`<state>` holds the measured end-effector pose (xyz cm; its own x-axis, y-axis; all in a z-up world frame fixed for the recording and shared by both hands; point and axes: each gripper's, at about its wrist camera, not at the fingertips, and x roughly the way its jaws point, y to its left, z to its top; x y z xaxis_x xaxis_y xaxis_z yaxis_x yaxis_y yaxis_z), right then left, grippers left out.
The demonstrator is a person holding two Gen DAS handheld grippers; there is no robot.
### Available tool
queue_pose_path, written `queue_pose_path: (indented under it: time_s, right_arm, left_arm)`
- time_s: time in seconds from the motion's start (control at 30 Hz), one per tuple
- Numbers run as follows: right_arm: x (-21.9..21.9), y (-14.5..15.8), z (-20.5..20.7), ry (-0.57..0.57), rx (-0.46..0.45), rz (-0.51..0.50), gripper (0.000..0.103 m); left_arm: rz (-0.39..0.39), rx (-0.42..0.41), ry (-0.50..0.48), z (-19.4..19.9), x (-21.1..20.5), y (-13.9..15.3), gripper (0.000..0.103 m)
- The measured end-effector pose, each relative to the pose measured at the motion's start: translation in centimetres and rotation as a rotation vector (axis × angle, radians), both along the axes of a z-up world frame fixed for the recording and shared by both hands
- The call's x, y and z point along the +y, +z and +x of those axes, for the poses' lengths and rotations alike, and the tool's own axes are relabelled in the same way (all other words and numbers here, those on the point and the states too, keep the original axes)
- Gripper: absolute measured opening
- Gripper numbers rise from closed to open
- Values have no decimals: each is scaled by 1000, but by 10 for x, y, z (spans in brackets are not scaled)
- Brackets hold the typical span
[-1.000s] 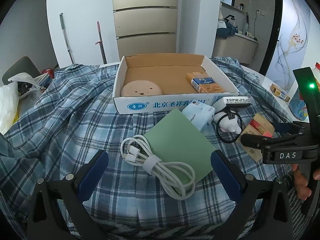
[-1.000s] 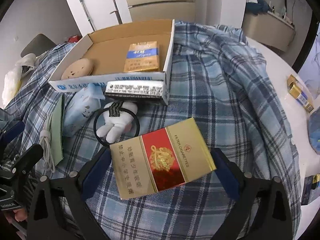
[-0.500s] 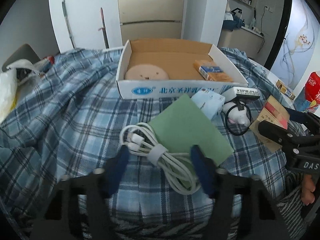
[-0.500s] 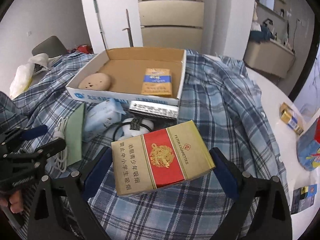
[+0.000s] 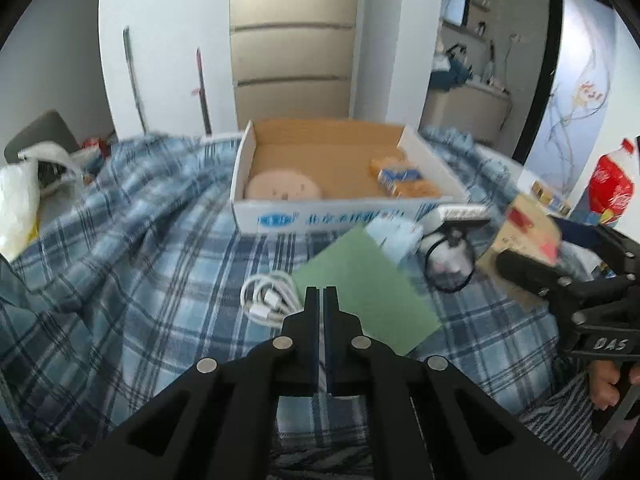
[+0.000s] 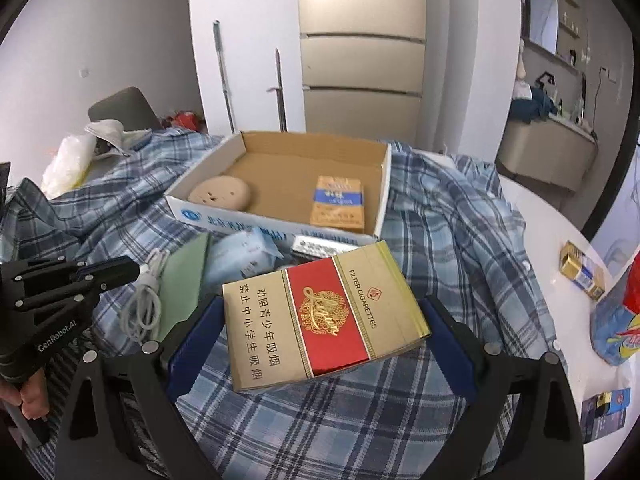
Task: Organize soft objects
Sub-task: 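Grasp the red-and-gold carton with the right gripper while the left grasps the white cable, then lift the white cable with the left gripper while the right holds the carton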
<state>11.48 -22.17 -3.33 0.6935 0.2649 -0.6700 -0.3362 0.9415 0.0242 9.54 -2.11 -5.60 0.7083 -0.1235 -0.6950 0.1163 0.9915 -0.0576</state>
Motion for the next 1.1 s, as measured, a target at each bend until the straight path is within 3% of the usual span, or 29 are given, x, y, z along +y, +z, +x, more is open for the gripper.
queue_pose_path:
  time_s: [0.1, 0.17, 0.23, 0.3, 0.37, 0.53, 0.57, 0.6, 0.67, 0.7, 0.73, 0.9, 1.03, 1.1]
  right_arm:
    - [2, 2, -2, 14, -14, -1, 96]
    - [2, 1, -1, 12, -10, -4, 96]
    - [1, 0, 0, 12, -6, -1, 96]
    - [0, 0, 0, 11, -5, 1, 96]
    - [1, 0, -1, 14, -8, 1, 96]
    - [2, -1, -2, 22, -6, -5, 96]
    - [2, -1, -1, 22, -2, -5, 96]
    - [2, -2, -1, 21, 2, -3, 96]
    - [2, -2, 0, 17, 5, -2, 96]
    - [2, -2, 0, 16, 4, -2, 96]
    - [2, -2, 0, 16, 3, -3, 96]
    - [3, -1, -1, 17, -5, -6, 96]
    - [0, 2, -3, 21, -18, 8, 96]
    - [-1, 5, -7, 35, -40, 26, 96]
  left_arm:
    - [52, 6, -19, -2, -4, 4, 2]
    - [57, 51, -29, -1, -4, 4, 3]
    - [31, 123, -47, 4, -3, -1, 13]
    - [22, 171, -51, 8, -2, -7, 45]
    - [18, 192, -53, 8, -3, -12, 58]
    - [18, 250, -53, 12, -2, -23, 58]
    - [18, 258, -55, 13, -2, -26, 54]
    - [17, 264, -65, 12, -4, -28, 37]
    - [36, 259, -65, 11, -6, -28, 35]
    - [40, 250, -60, 10, -6, -27, 13]
    - [33, 243, -56, 10, -4, -26, 7]
    - [19, 162, -51, 4, -2, -12, 5]
    - [64, 2, -93, -13, -13, 8, 5]
    - [133, -86, -98, -20, -22, 16, 5]
